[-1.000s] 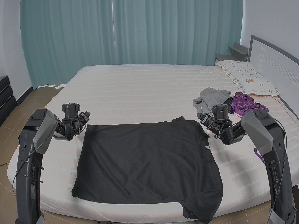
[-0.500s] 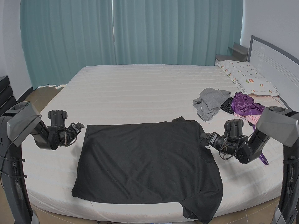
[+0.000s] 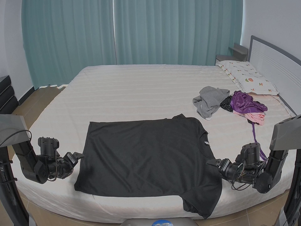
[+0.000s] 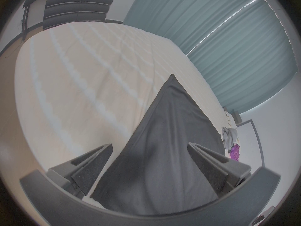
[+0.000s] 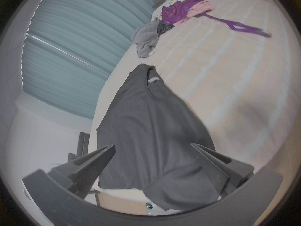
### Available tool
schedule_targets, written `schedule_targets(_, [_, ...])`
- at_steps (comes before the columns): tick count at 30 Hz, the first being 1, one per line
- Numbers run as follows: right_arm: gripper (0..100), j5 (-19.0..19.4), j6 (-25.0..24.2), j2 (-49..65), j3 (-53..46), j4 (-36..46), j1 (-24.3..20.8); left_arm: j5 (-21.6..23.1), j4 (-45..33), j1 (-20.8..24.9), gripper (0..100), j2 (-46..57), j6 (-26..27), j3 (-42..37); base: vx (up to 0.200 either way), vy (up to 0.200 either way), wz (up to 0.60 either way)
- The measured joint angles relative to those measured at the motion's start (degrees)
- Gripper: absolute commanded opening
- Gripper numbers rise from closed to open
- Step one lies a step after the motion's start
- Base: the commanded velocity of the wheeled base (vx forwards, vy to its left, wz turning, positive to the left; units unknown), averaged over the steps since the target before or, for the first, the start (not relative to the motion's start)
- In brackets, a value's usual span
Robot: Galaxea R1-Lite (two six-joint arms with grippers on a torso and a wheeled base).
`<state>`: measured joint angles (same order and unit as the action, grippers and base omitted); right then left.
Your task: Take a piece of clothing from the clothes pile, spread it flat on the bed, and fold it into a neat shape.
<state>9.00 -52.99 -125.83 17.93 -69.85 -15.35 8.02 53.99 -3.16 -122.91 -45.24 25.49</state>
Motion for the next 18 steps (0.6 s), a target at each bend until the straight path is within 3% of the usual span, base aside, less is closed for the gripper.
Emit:
schedule_targets(3, [100, 0.88, -1.06, 0.26, -2.36, -1.83, -0.24, 0.46, 3.57, 0.22, 100, 0.37, 0.33, -3.41, 0.000, 0.000, 0.00])
schedule_targets(11, [100, 1.32, -1.50, -1.29, -5.06, -5.89, -0.50, 0.02, 12.41, 0.85, 100, -2.54, 7.83, -10.80, 0.000, 0.000, 0.00])
schedule_targets(18, [100, 1.29, -1.41, -3.02, -6.06, -8.13, -0.72, -2.69, 13.67, 2.89, 100, -4.77, 8.44, -13.03, 0.000, 0.000, 0.00])
